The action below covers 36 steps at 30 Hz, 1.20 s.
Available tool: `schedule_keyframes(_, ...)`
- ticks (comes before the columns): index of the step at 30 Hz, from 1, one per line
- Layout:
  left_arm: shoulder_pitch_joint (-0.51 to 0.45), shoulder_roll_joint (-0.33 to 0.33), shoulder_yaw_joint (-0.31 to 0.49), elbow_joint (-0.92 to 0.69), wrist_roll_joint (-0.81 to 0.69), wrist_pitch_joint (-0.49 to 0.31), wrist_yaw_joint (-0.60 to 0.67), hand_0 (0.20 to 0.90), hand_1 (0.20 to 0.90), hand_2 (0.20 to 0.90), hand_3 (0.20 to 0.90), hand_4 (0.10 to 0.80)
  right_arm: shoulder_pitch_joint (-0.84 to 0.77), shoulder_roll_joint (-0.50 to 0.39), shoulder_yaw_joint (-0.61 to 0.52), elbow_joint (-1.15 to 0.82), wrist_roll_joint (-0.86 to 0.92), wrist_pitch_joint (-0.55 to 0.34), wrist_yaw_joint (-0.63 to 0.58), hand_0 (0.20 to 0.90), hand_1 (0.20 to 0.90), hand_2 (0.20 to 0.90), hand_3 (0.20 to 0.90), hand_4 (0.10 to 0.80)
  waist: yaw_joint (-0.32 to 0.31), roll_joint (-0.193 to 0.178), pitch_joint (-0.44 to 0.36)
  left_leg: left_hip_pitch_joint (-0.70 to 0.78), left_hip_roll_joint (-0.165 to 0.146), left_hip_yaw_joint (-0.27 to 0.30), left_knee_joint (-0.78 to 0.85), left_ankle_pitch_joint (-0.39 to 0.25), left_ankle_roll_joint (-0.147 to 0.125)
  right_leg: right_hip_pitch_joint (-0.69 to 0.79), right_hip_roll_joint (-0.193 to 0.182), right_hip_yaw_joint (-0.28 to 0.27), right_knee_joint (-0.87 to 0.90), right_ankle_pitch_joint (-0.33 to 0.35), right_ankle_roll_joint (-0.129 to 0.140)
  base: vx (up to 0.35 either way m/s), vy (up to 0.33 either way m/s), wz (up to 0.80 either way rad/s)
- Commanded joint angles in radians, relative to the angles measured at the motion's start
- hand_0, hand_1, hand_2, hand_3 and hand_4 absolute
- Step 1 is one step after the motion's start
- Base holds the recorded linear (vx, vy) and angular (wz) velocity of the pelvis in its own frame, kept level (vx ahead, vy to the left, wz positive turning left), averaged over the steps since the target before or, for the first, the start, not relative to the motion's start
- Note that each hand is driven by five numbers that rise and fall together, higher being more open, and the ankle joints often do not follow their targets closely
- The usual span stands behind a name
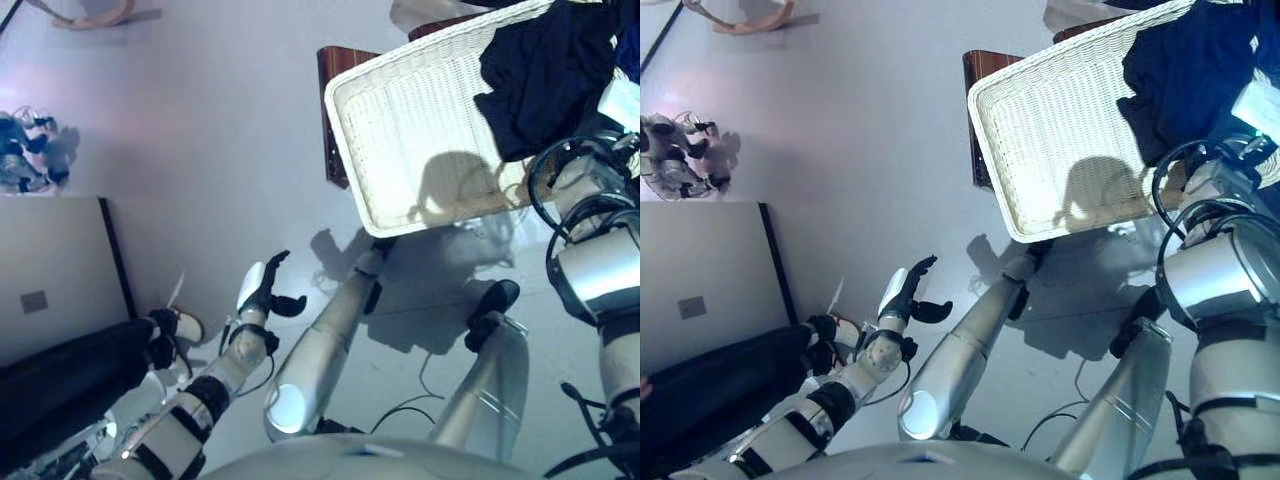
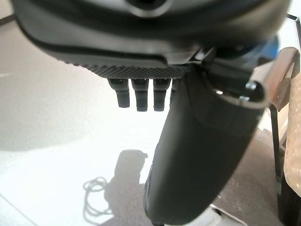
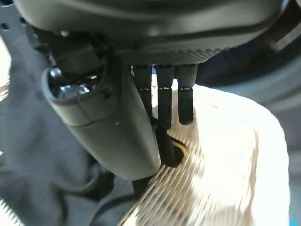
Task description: Pick up the clothes and place them into the washing machine
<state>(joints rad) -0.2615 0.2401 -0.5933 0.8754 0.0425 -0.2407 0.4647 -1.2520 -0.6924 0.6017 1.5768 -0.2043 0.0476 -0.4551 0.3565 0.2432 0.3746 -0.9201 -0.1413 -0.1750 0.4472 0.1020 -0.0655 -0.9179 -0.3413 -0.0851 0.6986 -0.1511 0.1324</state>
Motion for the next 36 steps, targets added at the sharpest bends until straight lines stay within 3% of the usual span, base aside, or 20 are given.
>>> schedule_keyframes(1, 0.036, 0.054, 0.019, 0.007, 0.019, -0.006, 0.015, 0.9, 0.9, 0.9, 0.9, 0.8, -0.017, -0.065, -0.054, -0.042, 0.165, -0.065, -0.042, 0.3, 0.3, 0.3, 0.3, 0.4, 0.002, 0.043, 0.011, 0.026, -0.042, 0.074, -0.014, -0.061, 0.039, 0.141, 0.055, 0.01, -0.014, -0.078, -0.098, 0.0, 0.0, 0.0)
schedule_keyframes(8, 0.043, 0.066, 0.018, -0.008, 0.032, 0.001, 0.004, 0.9, 0.9, 0.9, 0.9, 0.8, 0.04, -0.024, -0.261, -0.129, 0.531, -0.167, -0.047, 0.3, 0.3, 0.3, 0.3, 0.4, -0.012, 0.039, 0.009, 0.111, -0.05, 0.078, -0.06, -0.058, 0.045, 0.227, 0.06, 0.019, -0.063, -0.07, -0.087, 0.022, 0.013, -0.02)
schedule_keyframes(9, 0.041, 0.064, 0.022, -0.001, 0.035, 0.003, 0.003, 0.9, 0.9, 0.9, 0.9, 0.8, 0.067, 0.014, -0.326, -0.166, 0.647, -0.208, -0.039, 0.3, 0.3, 0.3, 0.3, 0.4, -0.021, 0.033, 0.002, 0.144, -0.053, 0.081, -0.082, -0.057, 0.05, 0.263, 0.057, 0.017, -0.088, -0.068, -0.081, 0.056, 0.025, -0.03)
schedule_keyframes(15, 0.048, 0.057, 0.023, 0.072, 0.024, 0.003, -0.021, 0.9, 0.9, 0.9, 0.9, 0.8, 0.157, 0.144, -0.468, -0.293, 0.905, -0.309, 0.006, 0.3, 0.3, 0.3, 0.3, 0.4, -0.047, 0.017, -0.024, 0.261, -0.043, 0.083, -0.165, -0.019, 0.062, 0.381, 0.06, -0.004, -0.168, -0.033, -0.071, 0.023, 0.047, -0.02)
schedule_keyframes(23, 0.069, 0.04, 0.024, 0.179, 0.013, -0.006, -0.07, 0.9, 0.9, 0.9, 0.9, 0.8, 0.327, 0.307, -0.588, -0.452, 1.061, -0.402, 0.083, 0.3, 0.3, 0.3, 0.3, 0.4, -0.087, -0.014, -0.079, 0.405, -0.029, 0.068, -0.252, -0.004, 0.053, 0.548, 0.068, -0.055, -0.304, 0.005, -0.049, 0.079, -0.005, -0.06)
schedule_keyframes(33, 0.18, 0.023, 0.097, 0.298, 0.019, -0.006, -0.119, 0.9, 0.9, 0.9, 0.9, 0.8, 0.708, 0.552, -0.57, -0.832, 1.073, -0.473, 0.176, 0.3, 0.3, 0.3, 0.3, 0.4, -0.142, -0.122, -0.202, 0.591, 0.022, 0.074, -0.307, -0.034, 0.07, 0.735, 0.075, -0.111, -0.429, 0.045, -0.011, 0.109, -0.011, -0.01)
schedule_keyframes(36, 0.207, 0.015, 0.097, 0.309, 0.031, -0.01, -0.137, 0.9, 0.9, 0.9, 0.9, 0.8, 0.772, 0.573, -0.599, -0.821, 1.106, -0.483, 0.193, 0.3, 0.3, 0.3, 0.3, 0.4, -0.15, -0.144, -0.248, 0.641, 0.024, 0.072, -0.335, -0.042, 0.072, 0.783, 0.066, -0.134, -0.447, 0.051, 0.0, 0.108, 0.007, -0.21)
